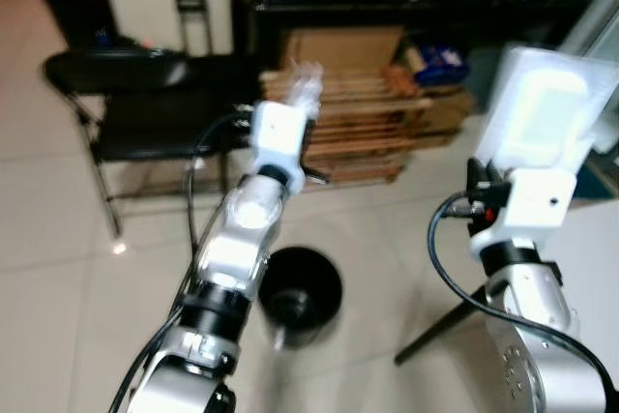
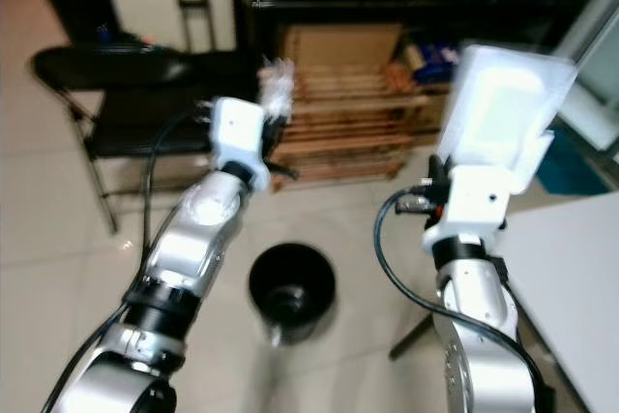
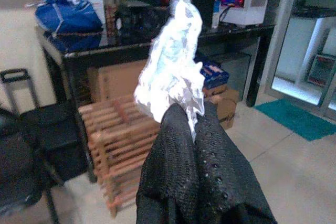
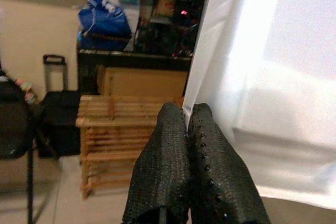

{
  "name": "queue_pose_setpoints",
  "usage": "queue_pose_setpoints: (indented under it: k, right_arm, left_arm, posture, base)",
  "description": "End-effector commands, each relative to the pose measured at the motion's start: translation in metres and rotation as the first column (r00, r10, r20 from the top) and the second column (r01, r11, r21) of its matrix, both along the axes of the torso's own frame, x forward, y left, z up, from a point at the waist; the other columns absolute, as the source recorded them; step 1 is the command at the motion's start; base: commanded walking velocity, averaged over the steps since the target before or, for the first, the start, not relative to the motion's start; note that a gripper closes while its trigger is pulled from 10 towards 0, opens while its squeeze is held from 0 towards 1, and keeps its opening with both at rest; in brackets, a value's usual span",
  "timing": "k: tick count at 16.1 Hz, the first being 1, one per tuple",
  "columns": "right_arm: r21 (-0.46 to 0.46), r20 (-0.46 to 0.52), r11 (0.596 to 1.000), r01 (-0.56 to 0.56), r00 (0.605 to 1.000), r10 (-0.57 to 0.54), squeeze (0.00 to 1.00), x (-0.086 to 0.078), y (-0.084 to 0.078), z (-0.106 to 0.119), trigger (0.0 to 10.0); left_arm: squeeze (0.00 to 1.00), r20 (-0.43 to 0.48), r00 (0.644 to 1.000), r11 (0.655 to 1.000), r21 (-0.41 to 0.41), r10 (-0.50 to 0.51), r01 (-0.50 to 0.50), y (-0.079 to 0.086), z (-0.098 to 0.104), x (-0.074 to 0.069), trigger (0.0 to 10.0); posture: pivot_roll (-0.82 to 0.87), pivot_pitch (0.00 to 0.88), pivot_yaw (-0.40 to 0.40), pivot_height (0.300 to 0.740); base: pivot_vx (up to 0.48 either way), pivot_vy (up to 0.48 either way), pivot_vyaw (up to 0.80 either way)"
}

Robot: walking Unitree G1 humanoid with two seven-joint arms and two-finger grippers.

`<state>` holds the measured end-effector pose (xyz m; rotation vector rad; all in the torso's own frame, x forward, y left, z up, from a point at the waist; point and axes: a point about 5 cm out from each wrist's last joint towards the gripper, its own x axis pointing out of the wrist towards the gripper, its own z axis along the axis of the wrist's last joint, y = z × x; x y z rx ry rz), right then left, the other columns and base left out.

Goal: Picking trash to rubbish bin

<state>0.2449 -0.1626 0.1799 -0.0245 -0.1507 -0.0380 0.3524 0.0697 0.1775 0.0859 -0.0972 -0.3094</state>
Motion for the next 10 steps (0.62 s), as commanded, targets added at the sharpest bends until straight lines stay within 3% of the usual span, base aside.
queue_pose_setpoints:
  k: [1,4,8,10]
  right_arm:
    - [-0.001,0.024,1.000,-0.013,1.000,0.013,0.00,-0.0008,0.0041,0.0049,10.0]
    - [-0.007,0.027,1.000,-0.019,0.999,0.019,0.00,-0.0003,0.0048,0.0048,10.0]
    - [-0.033,0.029,0.998,-0.045,0.999,0.046,0.00,0.0001,0.0083,0.0040,10.0]
    - [-0.038,0.029,0.998,-0.054,0.998,0.055,0.00,0.0002,0.0102,0.0037,10.0]
  left_arm:
    - [0.00,0.012,0.999,0.999,0.008,0.036,-0.036,0.0112,0.0039,0.0024,10.0]
    - [0.00,0.014,0.999,0.999,0.007,0.038,-0.038,0.0119,0.0043,0.0030,10.0]
    - [0.00,0.033,0.998,0.999,-0.005,0.047,-0.047,0.0097,0.0069,0.0027,10.0]
    - [0.00,0.030,0.998,0.998,-0.001,0.055,-0.055,0.0103,0.0061,0.0032,10.0]
  posture:
    - [0.16,0.083,-0.073,0.740]
    - [0.17,0.082,-0.074,0.740]
    - [0.17,0.079,-0.073,0.740]
    - [0.17,0.078,-0.072,0.740]
  base:
    - [0.469,0.000,0.00]
    - [0.469,0.000,0.00]
    - [0.000,0.000,0.00]
    - [0.000,0.000,0.63]
